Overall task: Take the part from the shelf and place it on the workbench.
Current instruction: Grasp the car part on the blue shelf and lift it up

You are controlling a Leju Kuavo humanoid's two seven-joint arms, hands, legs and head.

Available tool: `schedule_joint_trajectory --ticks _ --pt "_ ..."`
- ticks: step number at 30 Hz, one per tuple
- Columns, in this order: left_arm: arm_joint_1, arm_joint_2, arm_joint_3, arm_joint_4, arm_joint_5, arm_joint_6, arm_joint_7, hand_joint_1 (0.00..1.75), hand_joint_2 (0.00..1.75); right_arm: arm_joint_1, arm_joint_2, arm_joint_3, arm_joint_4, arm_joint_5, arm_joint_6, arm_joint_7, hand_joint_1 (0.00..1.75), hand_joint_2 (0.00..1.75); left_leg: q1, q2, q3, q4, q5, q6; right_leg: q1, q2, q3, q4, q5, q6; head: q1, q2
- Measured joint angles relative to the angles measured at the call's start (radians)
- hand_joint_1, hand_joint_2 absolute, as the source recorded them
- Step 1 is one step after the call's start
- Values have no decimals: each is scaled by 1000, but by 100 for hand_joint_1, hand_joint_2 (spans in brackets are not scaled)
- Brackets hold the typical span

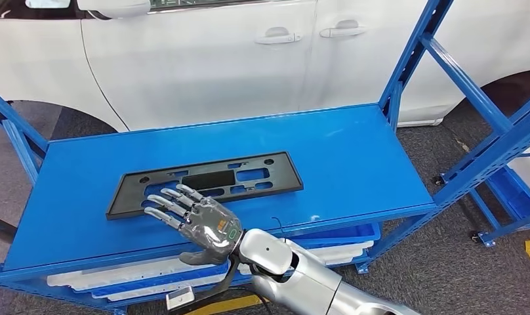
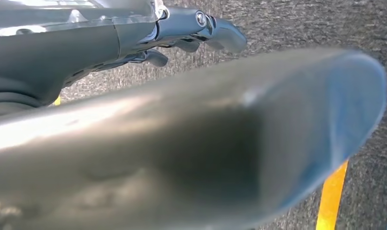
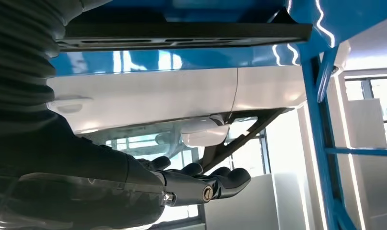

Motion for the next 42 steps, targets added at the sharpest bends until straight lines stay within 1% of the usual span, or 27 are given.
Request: schedule_joint_trajectory --ticks 2,3,4,6,8,10,12,13,14,15,17,18,19,22,24,25,27,28,29,30,33,34,35,37,38,40,42 --pt "-1 -2 -1 0 -5 -8 -10 0 0 -3 16 15 23 21 -18 24 0 175 -2 -1 -1 5 -3 -6 1 -2 67 -137 61 -9 0 0" --pt "-2 -3 -1 0 -8 -10 -14 0 0 -5 26 20 36 31 -27 35 0 175 -3 -1 -2 8 -5 -10 3 -3 91 -188 78 -14 0 0" --pt "-2 -3 -2 0 -12 -11 -18 0 0 -7 36 23 49 42 -34 47 0 175 -4 0 -3 10 -6 -16 6 -3 104 -217 84 -19 -1 0" --pt "-3 -4 -6 0 -19 -14 -24 0 0 -13 56 28 80 56 -42 68 0 175 -3 0 -2 9 -6 -29 10 -2 105 -225 84 -29 -1 0" --pt "-4 -3 -11 0 -28 -21 -29 0 0 -25 82 29 114 62 -42 91 0 175 0 0 -6 21 -16 -40 8 -2 108 -233 89 -41 -1 0" --pt "-5 -3 -15 1 -39 -26 -33 0 0 -48 117 27 164 66 -42 120 0 175 3 0 -42 103 -65 -50 4 -2 111 -240 94 -51 -4 0" --pt "-5 -3 -17 1 -50 -28 -34 0 0 -75 146 26 224 71 -36 165 0 175 5 0 -105 237 -126 -58 6 -2 111 -240 94 -55 -7 0" --pt "-5 -2 -18 1 -55 -28 -34 0 0 -88 156 26 253 71 -30 192 0 175 5 0 -128 283 -138 -61 6 -3 111 -239 93 -55 -6 0" --pt "-5 -2 -19 1 -61 -29 -34 0 0 -103 162 26 283 67 -23 221 0 175 5 0 -133 291 -129 -62 6 -3 111 -239 93 -55 -7 0" --pt "-4 -1 -20 1 -67 -29 -34 0 0 -120 168 26 312 59 -17 246 0 175 6 0 -119 257 -102 -62 6 -2 112 -238 93 -54 -6 0" --pt "-5 1 -23 1 -77 -30 -35 0 0 -158 178 27 367 41 -9 284 0 175 6 0 -52 118 -33 -58 7 0 113 -235 90 -49 -6 0" --pt "-7 2 -25 1 -81 -31 -36 0 0 -176 182 27 391 34 -6 297 0 175 5 -1 -24 59 -13 -52 9 1 112 -232 89 -45 -6 0" --pt "-8 2 -27 1 -85 -32 -38 0 0 -192 185 27 415 28 -3 307 0 175 3 -2 -8 24 -5 -46 11 2 110 -231 88 -41 -6 0" --pt "-10 3 -36 1 -92 -40 -41 0 0 -221 190 28 478 16 4 325 0 175 0 -4 -5 9 -5 -27 11 1 107 -229 87 -25 -6 0" --pt "-11 3 -41 1 -93 -42 -44 0 0 -233 192 28 510 11 8 331 0 175 4 -3 -2 4 -2 -15 10 1 93 -195 63 -15 -4 0" --pt "-12 3 -42 1 -93 -42 -44 0 0 -237 192 28 524 10 10 334 0 175 6 -2 -1 2 -1 -10 8 1 71 -148 37 -11 -3 0" --pt "-14 4 -42 1 -93 -41 -45 0 0 -240 192 29 552 9 13 338 0 175 4 -1 -1 3 -2 -4 5 0 3 -10 -22 -6 -2 0" --pt "-14 4 -42 1 -93 -41 -45 0 0 -239 191 30 566 9 15 340 0 175 4 -1 -1 3 -3 -3 4 0 -26 45 -37 -5 -2 0" --pt "-13 4 -42 1 -93 -41 -45 0 0 -237 191 31 578 10 17 343 0 175 3 -1 -1 4 -3 -3 4 0 -41 68 -35 -5 -2 0" --pt "-13 5 -42 1 -94 -40 -45 0 0 -237 191 32 588 10 19 345 0 175 3 -2 0 5 -4 -4 3 0 -33 44 -10 -6 -2 0" --pt "-14 4 -42 1 -99 -37 -45 0 0 -239 192 35 606 10 30 351 0 175 1 -3 3 8 -9 -11 7 -2 58 -159 87 -20 -2 0" --pt "-15 4 -42 1 -100 -36 -44 0 0 -239 193 36 612 10 35 351 11 175 0 -3 2 10 -10 -15 9 -3 77 -202 100 -24 -2 0" --pt "-15 5 -42 1 -101 -35 -44 0 0 -240 193 37 617 8 42 351 54 175 -1 -3 1 10 -11 -21 12 -3 85 -223 102 -28 -2 0" --pt "-15 6 -42 1 -102 -32 -44 0 0 -240 194 38 627 2 54 352 141 175 0 -2 1 9 -12 -33 13 -2 86 -228 104 -35 -3 0" --pt "-15 6 -42 1 -103 -32 -44 0 0 -241 195 39 630 -1 60 352 174 175 2 -2 0 13 -17 -39 11 -1 88 -232 106 -40 -3 0" --pt "-16 6 -42 1 -104 -31 -45 0 0 -243 199 40 636 -4 67 352 175 175 4 -2 -25 71 -54 -48 6 -2 94 -241 110 -49 -5 0" --pt "-15 6 -43 1 -105 -32 -45 0 0 -242 202 43 643 -4 70 352 175 175 6 -2 -87 203 -117 -56 7 -2 95 -241 109 -53 -8 0"
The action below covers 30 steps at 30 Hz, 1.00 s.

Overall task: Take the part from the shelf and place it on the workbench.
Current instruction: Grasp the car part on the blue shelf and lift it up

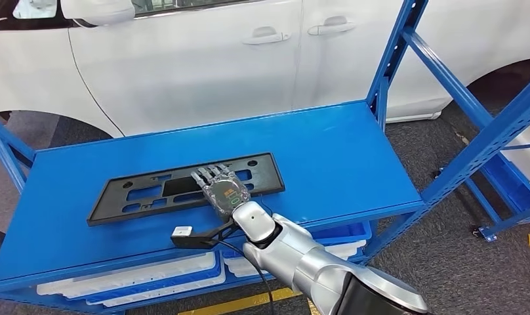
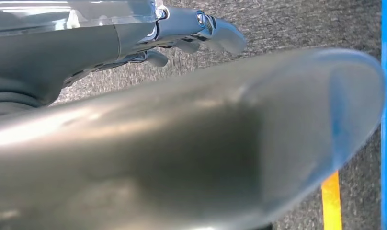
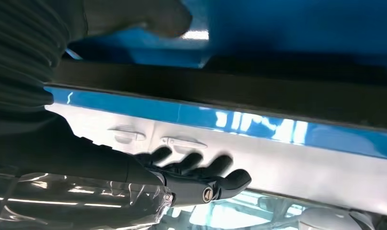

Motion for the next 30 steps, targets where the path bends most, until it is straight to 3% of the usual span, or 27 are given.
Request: schedule_joint_trajectory --ticks 1,2,3,5,7,8,12,14,16,17,18,20,22,24,27,29,30 --pt "1 0 0 0 0 0 0 0 0 1 0 1 4 0 0 0 175 175 1 0 -30 60 -20 -3 1 0 0 0 -1 -1 0 0" --pt "1 1 0 0 -2 0 -1 0 0 2 1 2 8 -1 0 0 175 175 1 0 -47 90 -22 -5 1 0 0 1 -1 -1 0 0" --pt "2 1 0 0 -3 -1 -2 0 0 3 1 3 11 -2 0 0 175 175 1 0 -44 79 -4 -5 2 1 1 2 -2 -1 0 0" --pt "1 1 0 0 -6 -4 -4 0 0 1 2 4 17 -5 -3 0 175 175 1 0 14 -48 68 0 1 3 5 4 -6 2 0 0" --pt "0 2 0 0 -7 -8 -7 0 0 -4 2 4 22 -9 -7 0 175 175 -3 -1 73 -168 110 10 5 4 7 7 -9 9 0 0" --pt "-1 2 0 0 -7 -9 -7 0 0 -7 3 4 24 -10 -9 0 175 175 -6 -1 85 -193 113 15 6 5 6 8 -10 14 1 0" --pt "0 4 0 0 -9 -11 -14 0 0 -19 3 4 31 -13 -23 -1 175 175 -6 -1 91 -204 115 40 4 5 2 24 -24 35 2 0" --pt "-2 4 0 0 -10 -12 -20 0 0 -24 2 4 34 -14 -25 -3 175 175 -3 2 95 -209 117 50 2 4 -40 117 -77 43 4 0" --pt "-3 5 0 0 -12 -13 -29 0 0 -24 2 5 37 -14 -27 -5 175 175 -4 2 93 -208 117 54 -1 3 -108 256 -136 47 5 0" --pt "-2 5 0 0 -13 -14 -37 0 0 -24 2 5 38 -15 -30 -5 175 175 -4 2 92 -207 117 54 -3 3 -130 299 -145 49 5 0" --pt "-1 5 0 0 -15 -17 -48 0 0 -23 1 6 39 -16 -34 -6 175 175 -4 2 92 -206 117 54 -4 3 -134 305 -136 49 5 0" --pt "-1 5 0 0 -17 -18 -75 0 0 -25 1 6 40 -23 -45 -10 175 175 -4 0 93 -203 115 52 -4 2 -84 201 -73 44 5 0" --pt "-2 5 0 0 -16 -14 -106 0 87 -27 2 2 40 -35 -57 -18 175 175 -7 -2 92 -199 112 46 -1 1 -18 65 -23 35 4 0" --pt "-2 5 0 0 -13 -4 -133 0 175 -27 2 -5 40 -50 -71 -29 175 175 -9 -3 89 -196 111 35 4 1 1 16 -15 27 4 0" --pt "-3 7 3 0 -7 24 -156 0 175 -31 3 -23 38 -75 -91 -46 175 175 -5 -3 85 -190 104 17 2 2 2 7 -7 12 4 0" --pt "-3 7 4 0 -7 49 -162 0 175 -34 5 -38 34 -92 -109 -61 175 175 -3 -3 55 -122 61 9 -3 0 6 0 -2 3 1 0" --pt "-3 7 5 0 -5 60 -164 0 175 -35 5 -46 31 -104 -122 -71 175 175 -2 -2 26 -57 28 4 -2 0 6 -1 -2 1 1 0"
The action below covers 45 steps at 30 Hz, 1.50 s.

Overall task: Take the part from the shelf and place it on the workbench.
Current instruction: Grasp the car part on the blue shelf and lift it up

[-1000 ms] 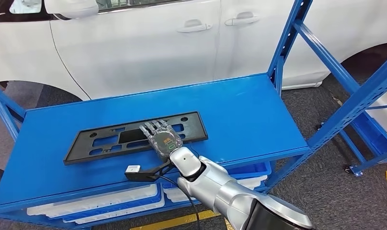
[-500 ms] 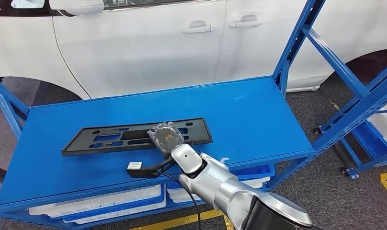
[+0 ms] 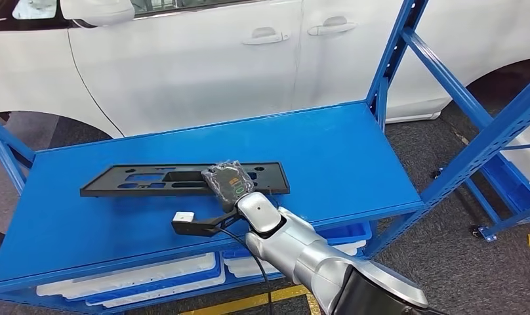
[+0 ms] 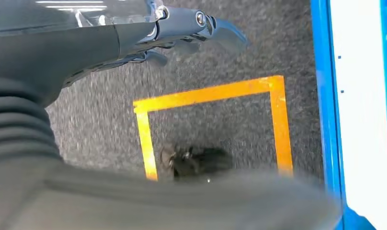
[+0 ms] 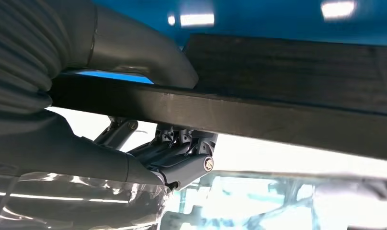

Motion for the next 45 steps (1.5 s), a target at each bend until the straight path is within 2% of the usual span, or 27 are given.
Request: schedule_joint_trajectory --ticks 2,3,4,6,7,9,12,14,16,17,18,19,20,22,23,24,28,30,32,33,34,35,37,39,41,43,45 --pt "1 0 5 0 5 19 -3 0 175 -1 0 -21 -6 -27 -34 -33 175 175 2 0 -60 126 -46 -7 1 0 0 1 -1 -2 0 0" --pt "1 1 11 0 9 25 -7 0 175 0 0 -34 -11 -48 -49 -57 175 175 2 0 -73 149 -45 -9 1 1 0 2 -2 -2 -1 0" --pt "1 1 16 0 14 29 -14 0 175 0 0 -50 -21 -74 -61 -87 175 175 3 0 -68 134 -24 -10 1 2 1 3 -3 -1 -1 0" --pt "1 1 32 0 28 28 -45 0 175 13 -3 -109 -83 -168 -54 -182 175 175 6 1 -11 6 47 -9 1 5 3 8 -8 4 0 0" --pt "1 1 42 0 40 20 -66 0 175 30 -7 -152 -142 -240 -30 -247 175 175 6 0 19 -59 71 -6 4 6 2 12 -11 8 -1 0" --pt "0 0 68 0 71 -13 -112 0 175 85 -16 -265 -310 -445 55 -393 175 175 3 -3 47 -124 84 4 8 6 -5 18 -14 17 -2 0" --pt "4 -4 113 0 117 -55 -177 0 175 173 -31 -420 -590 -766 220 -536 175 175 3 -8 43 -127 84 25 8 2 -10 23 -21 33 -2 0" --pt "6 -7 143 0 138 -73 -208 0 175 219 -64 -498 -770 -920 337 -560 175 175 6 -10 45 -132 86 40 6 0 -35 81 -60 44 1 0" --pt "7 -9 169 0 147 -85 -218 0 175 266 -110 -560 -919 -1003 442 -582 175 175 3 -9 46 -133 85 48 4 0 -100 214 -123 50 4 0" --pt "8 -10 178 0 146 -87 -217 0 175 291 -132 -582 -977 -1021 485 -601 175 175 1 -9 46 -132 84 50 3 0 -133 276 -143 52 4 0" --pt "9 -10 185 0 141 -85 -215 0 175 316 -150 -600 -1028 -1030 522 -624 175 175 0 -8 46 -132 83 51 2 0 -154 310 -147 52 4 0" --pt "8 -10 190 0 137 -81 -213 0 175 339 -163 -612 -1076 -1035 552 -642 175 175 -2 -7 47 -131 82 52 2 0 -155 304 -130 51 4 0" --pt "7 -11 193 0 131 -77 -213 0 175 360 -171 -621 -1122 -1041 576 -656 175 175 -3 -6 48 -129 81 52 2 0 -135 258 -99 47 4 0" --pt "3 -14 198 0 120 -72 -217 0 175 390 -181 -631 -1209 -1052 611 -673 175 175 -7 -6 50 -126 76 49 4 0 -68 117 -33 37 4 0" --pt "1 -16 198 0 113 -72 -218 0 175 400 -184 -633 -1246 -1055 624 -678 175 175 -10 -6 50 -125 74 46 6 -1 -43 64 -15 33 4 0" --pt "0 -17 198 0 107 -71 -219 0 175 409 -187 -634 -1279 -1057 634 -680 175 175 -12 -6 51 -124 72 42 8 -1 -29 35 -9 30 4 0" --pt "-1 -18 198 0 82 -69 -227 0 175 442 -201 -637 -1366 -1071 674 -683 175 175 -13 -5 54 -117 57 21 2 -1 -19 15 -6 15 3 0" --pt "-1 -19 197 0 68 -63 -231 0 175 455 -206 -636 -1392 -1075 701 -688 175 175 -10 -4 24 -41 7 11 -2 -2 -13 9 -3 7 1 0" --pt "-1 -19 196 0 55 -52 -227 0 175 474 -214 -630 -1410 -1073 727 -693 175 175 -7 -4 -37 96 -57 3 0 -2 -12 8 -3 4 0 0" --pt "0 -18 195 0 52 -46 -223 0 175 485 -218 -625 -1415 -1071 740 -693 175 175 -7 -4 -59 143 -71 0 1 -2 -11 9 -4 3 0 0" --pt "0 -18 195 0 49 -40 -217 0 175 494 -223 -616 -1419 -1071 755 -691 175 175 -7 -4 -65 156 -66 0 2 -1 -11 9 -5 3 0 0" --pt "0 -18 195 0 48 -36 -210 0 175 500 -227 -605 -1420 -1071 768 -687 175 175 -7 -4 -49 124 -40 1 2 0 -9 10 -5 3 0 0" --pt "-4 -18 195 0 47 -26 -198 0 175 507 -233 -578 -1420 -1072 788 -671 175 175 -8 -4 21 -20 29 10 4 2 -6 11 -7 5 0 0" --pt "-10 -18 195 0 43 -19 -187 0 175 507 -235 -548 -1407 -1068 794 -641 175 175 -13 -4 70 -123 61 22 7 3 -6 13 -9 12 0 0" --pt "-13 -17 195 0 35 -15 -179 0 175 496 -236 -513 -1368 -1053 784 -599 175 175 -17 -5 74 -140 62 31 7 3 -7 13 -8 21 1 0" --pt "-16 -19 195 0 26 -16 -178 0 175 476 -235 -472 -1299 -1031 764 -567 175 175 -13 -3 78 -149 70 42 6 3 -10 20 -13 31 1 0" --pt "-20 -21 194 0 19 -20 -184 0 175 456 -236 -433 -1216 -1007 749 -561 175 175 -7 -2 82 -159 79 51 5 2 -40 87 -56 41 5 0"
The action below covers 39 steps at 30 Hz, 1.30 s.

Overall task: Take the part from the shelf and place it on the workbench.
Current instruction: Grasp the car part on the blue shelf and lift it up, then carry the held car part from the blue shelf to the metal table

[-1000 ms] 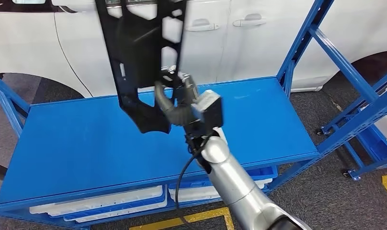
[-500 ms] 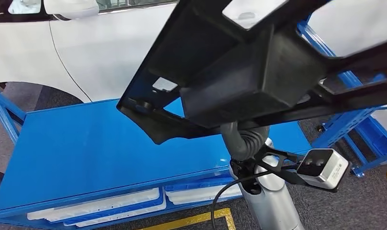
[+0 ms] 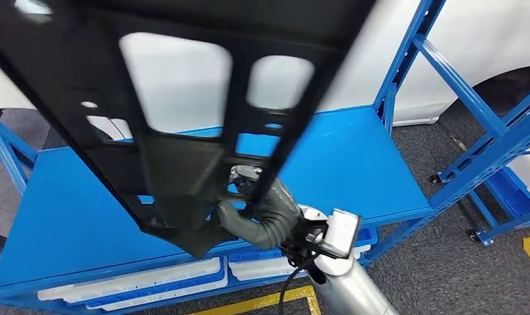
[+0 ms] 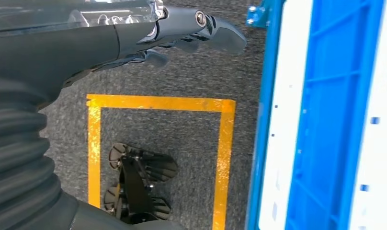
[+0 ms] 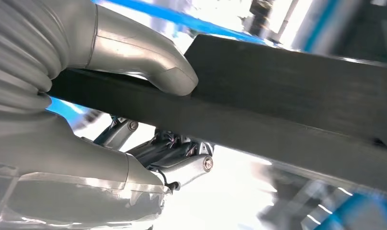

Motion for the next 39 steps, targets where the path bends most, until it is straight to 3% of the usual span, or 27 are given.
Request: schedule_joint_trajectory --ticks 2,3,4,5,8,10,14,15,18,19,20,21,22,24,25,29,31,33,34,35,36,39 --pt "0 0 0 0 -4 -8 -10 0 175 -9 -4 38 84 30 -11 -12 175 175 0 0 -1 0 2 3 -5 0 -62 132 -65 7 4 0" --pt "2 0 0 0 -5 -11 -15 0 175 -9 -8 56 123 45 -16 -22 175 175 0 0 -2 0 2 3 -7 -1 -89 189 -83 10 4 0" --pt "4 0 0 0 -7 -14 -19 0 175 -8 -12 74 158 57 -20 -30 175 175 0 -1 -2 2 1 2 -10 -1 -103 214 -83 12 4 0" --pt "6 0 0 0 -9 -15 -21 0 175 -8 -15 91 188 68 -22 -35 175 175 0 -2 -3 4 0 1 -12 -1 -97 198 -63 12 4 0" --pt "7 -1 0 0 -12 -16 -26 0 175 -25 -17 134 257 89 -22 -34 175 175 -1 -4 -4 15 -10 -10 -13 -3 -7 4 30 6 4 0" --pt "6 -1 0 0 -14 -16 -27 0 175 -40 -15 155 293 94 -22 -29 175 175 -3 -4 -7 21 -14 -21 -9 -3 20 -58 44 -4 3 0" --pt "7 -1 0 0 -17 -15 -24 0 175 -58 -7 176 337 87 -21 -29 175 175 2 -3 -14 38 -30 -45 -5 -2 24 -68 48 -30 2 0" --pt "7 -2 0 0 -19 -14 -21 0 175 -63 -4 179 342 80 -20 -31 175 175 3 -3 -30 74 -52 -49 -6 -3 26 -72 49 -36 1 0" --pt "9 -2 0 0 -21 -6 -7 0 175 -70 1 185 352 53 -10 -39 175 175 5 -2 -120 267 -139 -56 -1 -4 27 -73 48 -46 0 0" --pt "10 -1 0 0 -22 -2 -3 0 175 -69 1 186 354 43 -6 -41 175 175 5 -2 -139 305 -146 -56 2 -4 28 -73 48 -47 0 0" --pt "11 -1 0 0 -23 0 0 0 175 -69 0 186 355 35 -2 -42 175 175 5 -2 -140 304 -133 -55 4 -4 29 -73 47 -48 0 0" --pt "11 -1 0 0 -24 2 2 0 175 -69 1 187 355 28 0 -43 175 175 5 -2 -122 264 -104 -52 6 -3 31 -72 47 -48 0 0" --pt "11 -1 0 0 -26 3 3 0 175 -69 1 187 355 20 2 -44 175 175 4 -2 -89 195 -66 -47 8 -2 33 -72 46 -47 0 0" --pt "10 0 0 0 -31 4 4 0 175 -69 1 187 353 2 8 -49 175 175 1 -2 -28 70 -22 -35 12 -2 35 -70 44 -44 0 0" --pt "10 0 0 0 -33 6 4 0 175 -68 1 186 349 -10 11 -53 175 175 -2 -2 -13 38 -16 -31 14 -2 34 -69 44 -40 1 0" --pt "16 1 0 0 -35 10 3 0 175 -56 -1 172 321 -62 16 -81 175 175 -1 -1 -8 19 -10 -15 13 -2 27 -60 38 -20 1 0" --pt "16 1 0 0 -36 12 3 0 175 -46 -4 154 297 -85 15 -98 175 175 5 1 -6 11 -4 -6 9 -1 -6 15 -10 -7 3 0" --pt "17 1 0 0 -38 16 4 0 175 -29 -9 134 271 -105 15 -114 175 175 5 1 -7 11 -4 -2 2 -1 -69 151 -76 3 6 0" --pt "18 1 1 0 -38 18 5 0 175 -18 -13 124 258 -113 16 -119 175 175 6 1 -8 11 -4 -2 -3 -2 -94 205 -93 7 6 0" --pt "19 1 1 0 -38 19 6 0 175 -8 -15 116 246 -119 19 -122 175 175 6 1 -8 12 -5 -3 -7 -2 -104 224 -91 11 6 0" --pt "20 1 1 0 -38 20 7 0 175 0 -18 108 233 -125 24 -124 175 175 7 1 -7 14 -5 -4 -11 -2 -94 203 -69 13 7 0" --pt "20 2 2 0 -41 21 12 0 175 12 -22 89 195 -138 40 -128 175 175 7 -1 -6 20 -12 -16 -16 -4 5 -1 21 10 7 0"
